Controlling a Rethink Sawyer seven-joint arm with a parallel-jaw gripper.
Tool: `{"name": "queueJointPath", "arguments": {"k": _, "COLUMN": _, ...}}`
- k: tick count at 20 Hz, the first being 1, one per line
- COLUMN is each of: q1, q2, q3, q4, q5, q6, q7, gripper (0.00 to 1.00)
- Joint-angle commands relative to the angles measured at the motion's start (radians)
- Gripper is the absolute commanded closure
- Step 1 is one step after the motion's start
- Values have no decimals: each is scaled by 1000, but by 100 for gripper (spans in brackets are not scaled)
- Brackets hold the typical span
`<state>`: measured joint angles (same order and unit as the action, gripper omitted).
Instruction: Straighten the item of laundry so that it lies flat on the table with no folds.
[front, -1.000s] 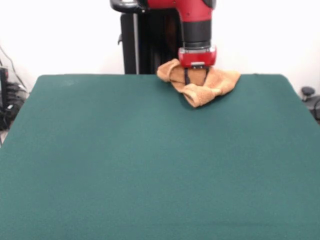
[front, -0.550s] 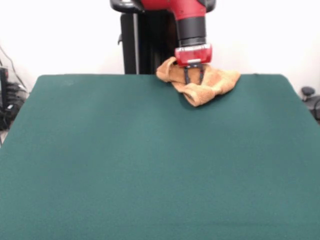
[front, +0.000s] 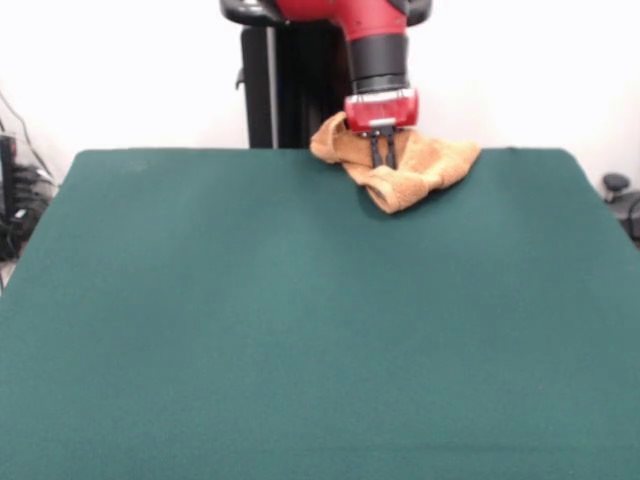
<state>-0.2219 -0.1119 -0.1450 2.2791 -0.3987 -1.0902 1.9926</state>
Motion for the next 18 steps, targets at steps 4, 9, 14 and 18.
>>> {"name": "queueJointPath", "arguments": {"k": 4, "q1": 69, "q2": 145, "q3": 86, "q4": -249, "q5": 194, "q6": 237, "q7": 121, "gripper": 100}}
{"name": "queueJointPath", "arguments": {"k": 9, "q1": 86, "q2": 105, "q3": 63, "q4": -251, "q5": 180, "q6": 302, "q7": 78, "gripper": 100}}
{"name": "queueJointPath", "arguments": {"k": 14, "q1": 66, "q2": 52, "q3": 86, "q4": -313, "q5": 110, "q6": 470, "q7": 25, "gripper": 100}}
{"name": "queueJointPath", "arguments": {"k": 18, "q1": 45, "q2": 29, "q3": 92, "q4": -348, "q5": 73, "q6": 560, "q7": 6, "gripper": 100}}
